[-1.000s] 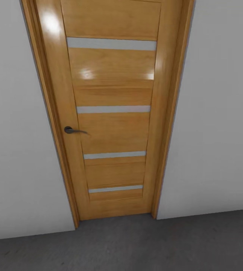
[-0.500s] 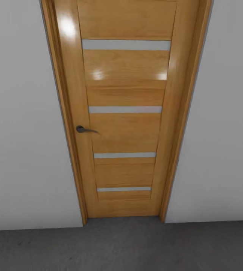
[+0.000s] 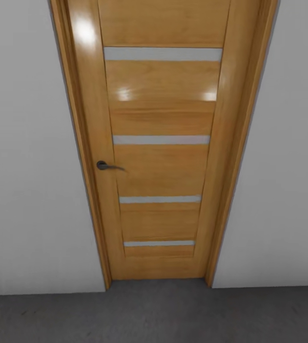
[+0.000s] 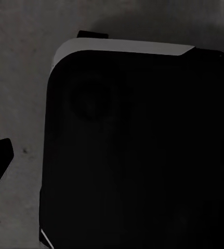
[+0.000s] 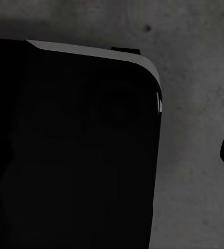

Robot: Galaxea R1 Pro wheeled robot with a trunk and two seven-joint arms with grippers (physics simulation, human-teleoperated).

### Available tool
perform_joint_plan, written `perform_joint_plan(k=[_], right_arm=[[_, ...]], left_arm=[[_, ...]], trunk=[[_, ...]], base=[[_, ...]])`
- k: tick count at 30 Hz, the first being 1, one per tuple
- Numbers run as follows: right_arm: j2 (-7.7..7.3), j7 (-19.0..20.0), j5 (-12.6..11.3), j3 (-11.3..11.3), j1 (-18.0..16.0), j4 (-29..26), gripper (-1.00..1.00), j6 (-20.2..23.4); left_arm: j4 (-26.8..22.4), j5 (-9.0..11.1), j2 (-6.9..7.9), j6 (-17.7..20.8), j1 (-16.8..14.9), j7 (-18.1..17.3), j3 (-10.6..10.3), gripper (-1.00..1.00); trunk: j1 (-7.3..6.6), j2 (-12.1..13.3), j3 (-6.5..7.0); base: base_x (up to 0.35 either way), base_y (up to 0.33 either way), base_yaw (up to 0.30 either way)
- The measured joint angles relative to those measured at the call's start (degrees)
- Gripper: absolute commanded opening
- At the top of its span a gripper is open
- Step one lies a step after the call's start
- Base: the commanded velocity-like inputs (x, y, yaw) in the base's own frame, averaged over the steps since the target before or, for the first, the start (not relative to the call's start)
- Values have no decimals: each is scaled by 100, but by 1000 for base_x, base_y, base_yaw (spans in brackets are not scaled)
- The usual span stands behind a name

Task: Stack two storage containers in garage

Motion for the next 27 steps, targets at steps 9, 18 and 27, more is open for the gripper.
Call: perform_joint_plan(k=[9,18,27], right_arm=[[-2,0,-6,0,0,0,100,4],[-1,0,-11,0,0,0,100,1],[20,-6,-24,-27,-1,0,100,-5]], left_arm=[[1,-1,0,0,0,0,0,100],[0,0,1,0,0,0,2,100],[-4,2,3,-1,0,0,-1,100]], trunk=[[0,0,0],[0,0,0],[3,0,0]], base=[[318,0,0],[319,0,0],[127,0,62]])
